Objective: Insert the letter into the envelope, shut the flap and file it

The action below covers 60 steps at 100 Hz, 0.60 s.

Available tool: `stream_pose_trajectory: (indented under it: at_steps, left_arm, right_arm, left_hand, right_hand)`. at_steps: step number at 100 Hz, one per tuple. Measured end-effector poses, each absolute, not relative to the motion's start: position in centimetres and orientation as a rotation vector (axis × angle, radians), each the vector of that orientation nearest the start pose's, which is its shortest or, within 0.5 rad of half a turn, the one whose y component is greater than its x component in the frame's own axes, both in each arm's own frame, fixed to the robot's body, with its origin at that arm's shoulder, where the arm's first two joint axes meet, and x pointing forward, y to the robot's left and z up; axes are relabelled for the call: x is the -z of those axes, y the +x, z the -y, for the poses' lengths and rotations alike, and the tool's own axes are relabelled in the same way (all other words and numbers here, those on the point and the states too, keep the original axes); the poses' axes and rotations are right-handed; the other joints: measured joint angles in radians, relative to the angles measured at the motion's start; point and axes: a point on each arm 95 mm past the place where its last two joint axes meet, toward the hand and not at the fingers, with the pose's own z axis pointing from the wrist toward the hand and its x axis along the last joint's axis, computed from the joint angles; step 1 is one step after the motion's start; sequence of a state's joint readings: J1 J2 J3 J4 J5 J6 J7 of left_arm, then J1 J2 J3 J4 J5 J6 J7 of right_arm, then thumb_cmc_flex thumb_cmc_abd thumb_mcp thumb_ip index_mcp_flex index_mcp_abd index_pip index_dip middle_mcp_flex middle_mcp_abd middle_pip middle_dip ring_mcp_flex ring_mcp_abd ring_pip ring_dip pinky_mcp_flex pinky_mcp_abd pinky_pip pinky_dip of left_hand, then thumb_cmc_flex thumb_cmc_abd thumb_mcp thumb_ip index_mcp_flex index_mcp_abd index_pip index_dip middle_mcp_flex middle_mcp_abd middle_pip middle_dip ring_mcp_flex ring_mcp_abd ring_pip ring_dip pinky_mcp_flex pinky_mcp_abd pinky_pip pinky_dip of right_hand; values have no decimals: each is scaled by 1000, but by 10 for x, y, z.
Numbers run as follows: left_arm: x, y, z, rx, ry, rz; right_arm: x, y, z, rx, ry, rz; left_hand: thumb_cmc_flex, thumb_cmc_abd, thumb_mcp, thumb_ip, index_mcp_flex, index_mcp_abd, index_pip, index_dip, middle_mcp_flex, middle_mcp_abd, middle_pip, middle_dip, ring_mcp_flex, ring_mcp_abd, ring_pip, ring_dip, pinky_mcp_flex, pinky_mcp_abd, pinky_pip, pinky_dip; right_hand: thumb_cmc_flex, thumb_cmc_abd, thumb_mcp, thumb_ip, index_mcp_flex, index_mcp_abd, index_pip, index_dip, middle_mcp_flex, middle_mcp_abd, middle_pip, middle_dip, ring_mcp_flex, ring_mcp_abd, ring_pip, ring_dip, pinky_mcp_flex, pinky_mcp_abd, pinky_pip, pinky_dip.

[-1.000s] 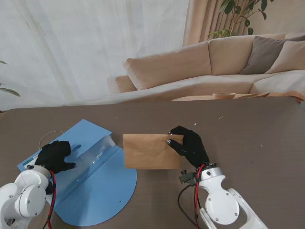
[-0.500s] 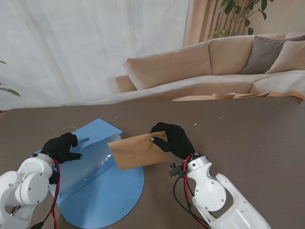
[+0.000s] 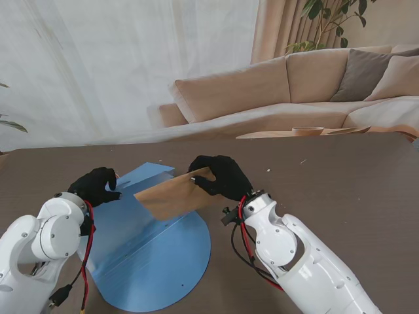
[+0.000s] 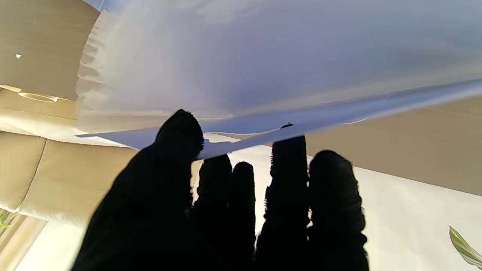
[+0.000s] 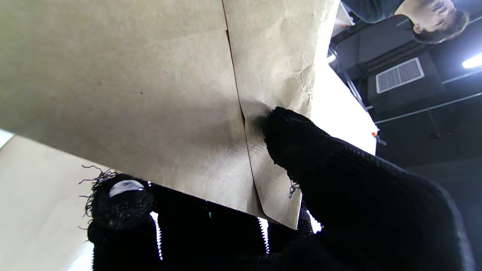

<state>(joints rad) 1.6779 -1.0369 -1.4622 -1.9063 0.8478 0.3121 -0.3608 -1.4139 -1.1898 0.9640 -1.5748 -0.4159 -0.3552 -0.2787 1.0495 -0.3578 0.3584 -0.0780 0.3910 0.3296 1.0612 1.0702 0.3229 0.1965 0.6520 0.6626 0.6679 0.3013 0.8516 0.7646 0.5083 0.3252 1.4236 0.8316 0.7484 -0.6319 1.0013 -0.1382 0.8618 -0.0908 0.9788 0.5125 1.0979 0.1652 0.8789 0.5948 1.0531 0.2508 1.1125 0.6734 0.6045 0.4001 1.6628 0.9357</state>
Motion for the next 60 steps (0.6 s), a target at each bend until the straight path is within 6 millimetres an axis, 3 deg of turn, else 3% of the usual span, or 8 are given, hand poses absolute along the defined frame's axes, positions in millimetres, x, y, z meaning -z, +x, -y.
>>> stream_pose_trajectory:
  at_steps: [33, 41, 60]
  left_arm:
    - [243, 395, -57, 1248, -1617, -1293]
    - [242, 395, -57, 1249, -1617, -1289]
    - [240, 395, -55, 1246, -1609, -1293]
  right_arm:
    - [264, 404, -121, 2741, -1358, 1180]
    - [265, 405, -123, 2758, -1341, 1172]
    - [267, 409, -126, 2759, -1317, 1194]
  left_hand:
    - [26, 0, -13, 0, -15, 1, 3, 10, -1, 6, 11, 10, 13, -2, 34, 11, 30, 0, 37, -13]
    - [54, 22, -69, -1, -15, 1, 4, 9, -1, 6, 11, 10, 13, -8, 40, 12, 23, 0, 37, -29]
    - [90, 33, -84, -4, -38, -57, -153, -157, -33, -8, -39, -20, -77, -10, -5, 12, -107, -11, -14, -38]
  right_hand:
    - [0, 2, -12, 0, 0, -16, -2, 0, 0, -12, -13, -10, 0, -12, -24, -1, -2, -10, -12, -2]
    - [0, 4, -17, 0, 0, -22, -4, 0, 0, -19, -24, -19, 0, -12, -39, -14, -2, -10, -13, -2]
    - [0, 10, -22, -11, 0, -26, -10, -1, 0, -23, -35, -27, 0, -13, -52, -23, -2, -10, -14, -12]
